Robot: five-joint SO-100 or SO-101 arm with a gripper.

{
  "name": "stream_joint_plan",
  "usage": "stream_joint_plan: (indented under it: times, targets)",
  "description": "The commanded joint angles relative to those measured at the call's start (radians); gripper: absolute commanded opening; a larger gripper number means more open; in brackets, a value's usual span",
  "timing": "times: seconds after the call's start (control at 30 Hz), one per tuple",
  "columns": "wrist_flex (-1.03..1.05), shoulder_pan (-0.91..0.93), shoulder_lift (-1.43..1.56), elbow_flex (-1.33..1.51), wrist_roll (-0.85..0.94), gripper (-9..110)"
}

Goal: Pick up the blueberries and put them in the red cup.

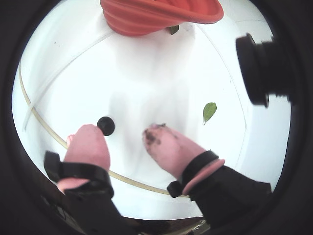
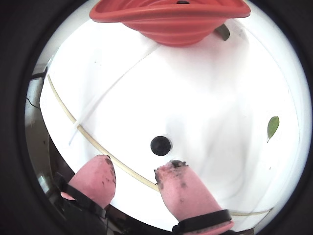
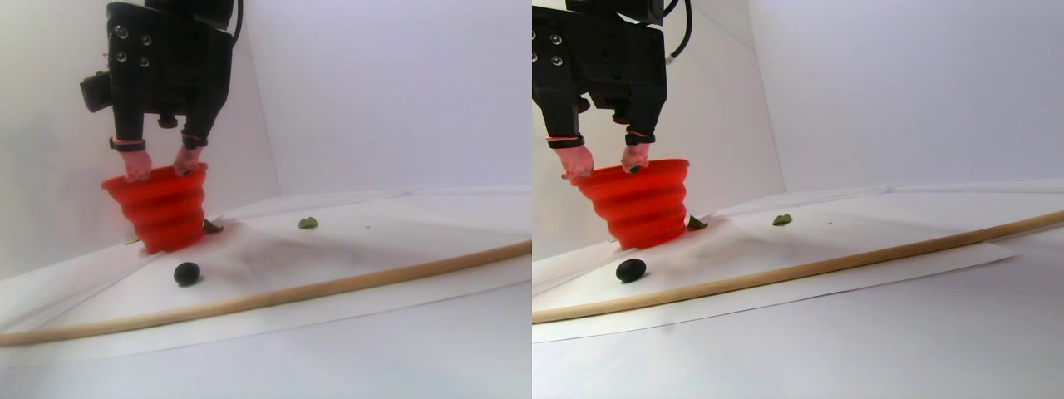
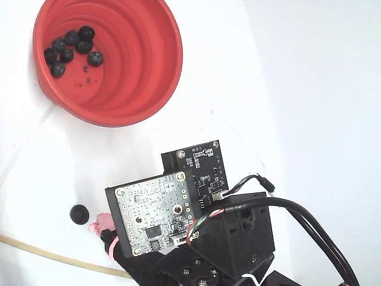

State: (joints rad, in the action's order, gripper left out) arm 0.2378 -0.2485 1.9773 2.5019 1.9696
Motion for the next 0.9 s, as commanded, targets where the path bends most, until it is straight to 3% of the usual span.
stream_joint_plan:
  times: [0.0, 0.87]
  targets:
    - [-0.04, 0.005, 0.044, 0.0, 0.011, 16]
    - [-0.308, 0.077, -0.305, -0.023, 0.107, 17]
